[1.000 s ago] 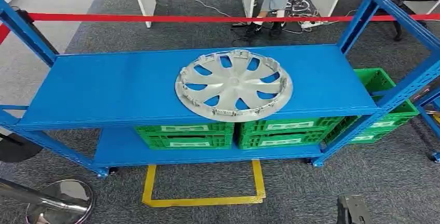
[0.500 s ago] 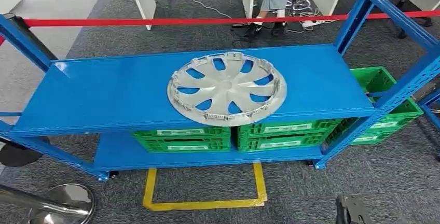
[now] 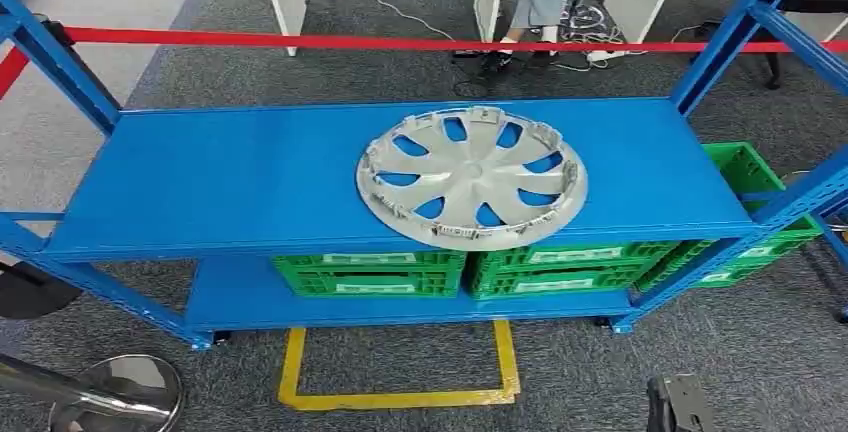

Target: Take the parts from the cabinet and place them on the table.

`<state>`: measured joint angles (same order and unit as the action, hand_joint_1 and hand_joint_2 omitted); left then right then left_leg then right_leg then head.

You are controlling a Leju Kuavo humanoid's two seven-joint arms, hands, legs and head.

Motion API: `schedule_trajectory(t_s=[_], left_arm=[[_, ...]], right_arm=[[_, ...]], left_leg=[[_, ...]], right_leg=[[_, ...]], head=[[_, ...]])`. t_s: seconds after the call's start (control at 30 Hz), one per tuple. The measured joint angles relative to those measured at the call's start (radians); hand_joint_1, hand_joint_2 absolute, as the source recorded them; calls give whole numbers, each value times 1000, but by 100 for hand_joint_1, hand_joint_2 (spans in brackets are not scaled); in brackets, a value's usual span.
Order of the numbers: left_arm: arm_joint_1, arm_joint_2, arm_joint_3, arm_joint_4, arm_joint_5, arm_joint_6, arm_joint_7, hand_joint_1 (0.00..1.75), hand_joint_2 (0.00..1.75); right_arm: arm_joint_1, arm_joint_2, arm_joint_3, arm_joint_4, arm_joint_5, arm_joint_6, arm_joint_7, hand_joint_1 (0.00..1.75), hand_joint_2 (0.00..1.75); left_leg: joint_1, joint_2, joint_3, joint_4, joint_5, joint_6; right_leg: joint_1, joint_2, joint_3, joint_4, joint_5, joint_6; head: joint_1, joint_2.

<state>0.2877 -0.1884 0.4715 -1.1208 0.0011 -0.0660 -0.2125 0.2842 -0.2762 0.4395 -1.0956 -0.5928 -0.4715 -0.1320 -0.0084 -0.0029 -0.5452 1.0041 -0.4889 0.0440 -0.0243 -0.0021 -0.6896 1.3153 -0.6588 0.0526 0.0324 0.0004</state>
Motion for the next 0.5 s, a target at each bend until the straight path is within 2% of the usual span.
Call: schedule_trajectory(t_s=[0.03,0.07,0.13,0.2,0.3,0.33,0.37,0.4,0.47,0.5], left_arm=[[1,-1,0,0,0,0,0,0,0],[1,-1,0,0,0,0,0,0,0],[1,-2,0,0,0,0,0,0,0],[-1,-2,0,0,0,0,0,0,0],[-2,-2,1,0,0,0,0,0,0],[-2,-2,1,0,0,0,0,0,0],[-1,-5,0,-1,0,0,0,0,0],[-3,-4,0,-1,0,-2,0,0,0],[-4,-3,1,-1,0,-1,0,0,0],[-2,-3,1,-1,-1,-1,0,0,0]], right_arm=[[2,0,0,0,0,0,0,0,0],[2,0,0,0,0,0,0,0,0],[1,-1,0,0,0,0,0,0,0],[-1,-1,0,0,0,0,-1,0,0],[2,-1,0,0,0,-2,0,0,0],[2,-1,0,-1,0,-2,0,0,0],[0,-1,0,-1,0,-2,0,0,0],[-1,-1,0,-1,0,-2,0,0,0],[-1,-1,1,-1,0,-2,0,0,0],[0,-1,1,-1,0,-2,0,0,0]], left_leg=[[-3,0,4,0,-2,1],[-4,-1,8,0,-6,1],[-5,-2,24,0,-15,-3],[-12,-4,24,10,-28,-14],[-10,-4,25,5,-26,-24],[-9,-4,28,10,-35,-31],[-8,-2,19,37,-54,-40],[-3,-2,-10,95,-87,-48],[7,-2,-94,254,-152,-60],[11,-2,-128,309,-160,-64]], right_leg=[[0,0,-4,-8,23,-1],[2,0,12,-55,66,-4],[7,0,90,-228,165,-14],[11,2,131,-290,152,-25],[14,2,128,-288,152,-38],[5,-1,134,-295,156,-45],[4,0,137,-296,153,-50],[3,-1,138,-296,151,-53],[3,-3,141,-296,147,-56],[2,-3,143,-296,144,-56]], head=[[0,0],[0,0],[0,0],[-2,0],[-2,0],[0,0],[-9,0],[-12,0],[-11,0],[-11,0]])
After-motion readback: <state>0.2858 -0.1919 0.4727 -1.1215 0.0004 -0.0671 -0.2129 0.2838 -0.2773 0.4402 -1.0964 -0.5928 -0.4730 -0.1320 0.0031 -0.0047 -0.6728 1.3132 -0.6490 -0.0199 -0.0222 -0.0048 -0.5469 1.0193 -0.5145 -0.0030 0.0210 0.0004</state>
